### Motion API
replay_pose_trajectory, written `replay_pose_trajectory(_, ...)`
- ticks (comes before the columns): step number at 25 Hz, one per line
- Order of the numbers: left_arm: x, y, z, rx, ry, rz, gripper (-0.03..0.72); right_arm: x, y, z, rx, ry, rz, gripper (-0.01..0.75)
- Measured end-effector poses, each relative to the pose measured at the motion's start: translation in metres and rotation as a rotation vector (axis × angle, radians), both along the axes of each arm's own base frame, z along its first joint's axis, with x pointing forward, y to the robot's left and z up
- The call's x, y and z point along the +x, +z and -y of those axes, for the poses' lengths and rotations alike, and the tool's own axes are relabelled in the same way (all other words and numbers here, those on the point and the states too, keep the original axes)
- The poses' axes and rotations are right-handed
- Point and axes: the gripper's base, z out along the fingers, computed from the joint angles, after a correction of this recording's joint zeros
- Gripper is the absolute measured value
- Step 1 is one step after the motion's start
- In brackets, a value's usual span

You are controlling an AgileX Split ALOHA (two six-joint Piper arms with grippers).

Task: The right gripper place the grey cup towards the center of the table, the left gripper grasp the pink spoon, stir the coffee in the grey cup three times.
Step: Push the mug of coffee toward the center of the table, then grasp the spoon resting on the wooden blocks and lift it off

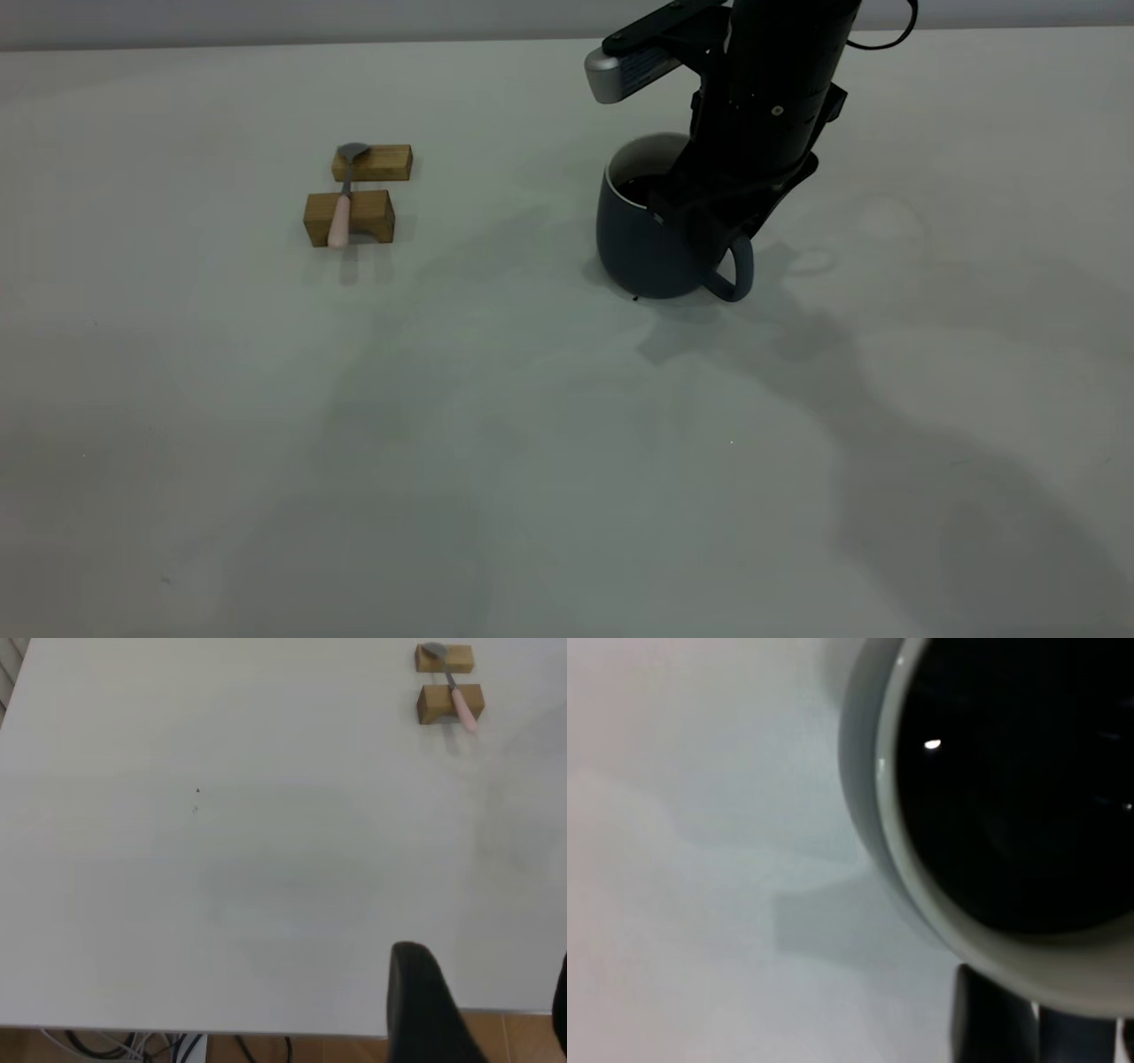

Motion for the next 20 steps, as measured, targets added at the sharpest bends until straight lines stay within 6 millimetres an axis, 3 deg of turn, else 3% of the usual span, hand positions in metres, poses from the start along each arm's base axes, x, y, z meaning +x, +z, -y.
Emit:
replay_pose_trajectory(4,0.0,0.0,0.0,0.0,0.0,0.0,0.432,-0.003,0.007,0.001,-0.006,-0.036,-0.036,0.665)
replay_pose_trajectory(6,0.0,0.0,0.0,0.0,0.0,0.0,0.432,-0.006,0.024,0.003,-0.017,-0.055,-0.064,0.714)
replay_pose_trajectory(12,0.0,0.0,0.0,0.0,0.0,0.0,0.432,-0.028,0.126,0.018,-0.062,-0.06,-0.078,0.729)
replay_pose_trajectory(17,0.0,0.0,0.0,0.0,0.0,0.0,0.432,-0.065,0.219,0.043,-0.089,-0.115,-0.018,0.729)
replay_pose_trajectory(20,0.0,0.0,0.0,0.0,0.0,0.0,0.432,-0.086,0.258,0.056,-0.065,-0.138,0.049,0.727)
